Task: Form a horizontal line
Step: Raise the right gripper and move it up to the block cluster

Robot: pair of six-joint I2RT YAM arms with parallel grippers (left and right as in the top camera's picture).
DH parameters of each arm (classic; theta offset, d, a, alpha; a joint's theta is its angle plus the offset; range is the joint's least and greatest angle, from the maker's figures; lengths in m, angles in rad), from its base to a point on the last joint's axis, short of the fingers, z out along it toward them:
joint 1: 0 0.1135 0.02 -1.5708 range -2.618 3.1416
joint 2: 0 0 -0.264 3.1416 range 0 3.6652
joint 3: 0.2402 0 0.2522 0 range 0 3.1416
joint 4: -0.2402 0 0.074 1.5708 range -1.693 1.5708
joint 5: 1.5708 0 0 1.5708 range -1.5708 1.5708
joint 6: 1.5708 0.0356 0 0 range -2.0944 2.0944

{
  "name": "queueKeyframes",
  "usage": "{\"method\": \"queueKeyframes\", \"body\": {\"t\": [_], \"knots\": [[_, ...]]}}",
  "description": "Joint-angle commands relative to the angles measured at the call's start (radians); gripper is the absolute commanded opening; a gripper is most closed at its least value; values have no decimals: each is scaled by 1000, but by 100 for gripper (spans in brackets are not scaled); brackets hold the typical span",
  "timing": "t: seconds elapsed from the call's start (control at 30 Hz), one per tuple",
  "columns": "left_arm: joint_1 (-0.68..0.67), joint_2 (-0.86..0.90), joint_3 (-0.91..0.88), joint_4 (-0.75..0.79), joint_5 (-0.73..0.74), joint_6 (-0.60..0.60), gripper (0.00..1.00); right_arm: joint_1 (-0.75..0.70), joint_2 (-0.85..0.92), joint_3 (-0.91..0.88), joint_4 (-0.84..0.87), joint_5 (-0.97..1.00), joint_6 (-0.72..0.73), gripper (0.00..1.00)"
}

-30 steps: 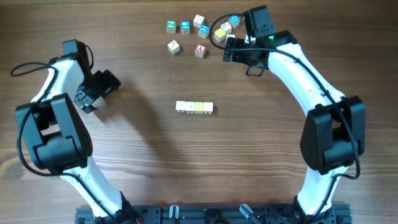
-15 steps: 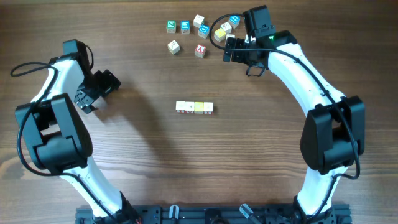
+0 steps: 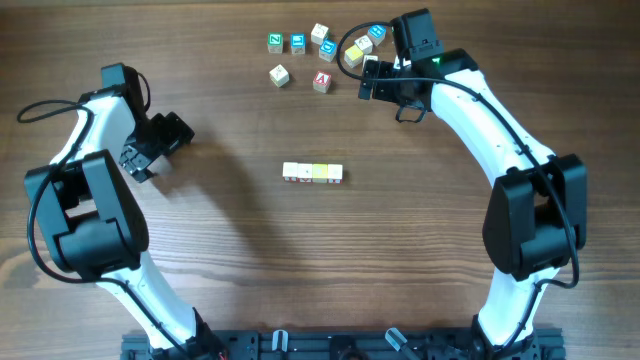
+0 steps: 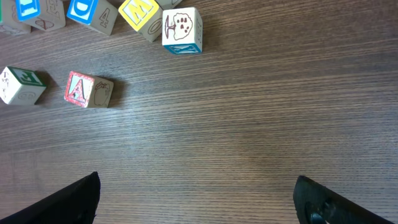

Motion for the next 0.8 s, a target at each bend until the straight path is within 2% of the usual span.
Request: {"method": "queueKeyframes", "body": {"t": [0.0, 0.53, 0.67, 0.77], "knots": [[3, 11, -3, 0, 8, 4, 100, 2, -14, 14, 4, 20, 1, 100], [3, 11, -3, 0, 8, 4, 100, 2, -14, 14, 4, 20, 1, 100], [3, 11, -3, 0, 8, 5, 100, 2, -14, 14, 186, 20, 11, 100], [3, 11, -3, 0, 8, 5, 100, 2, -14, 14, 188, 17, 12, 100]]}}
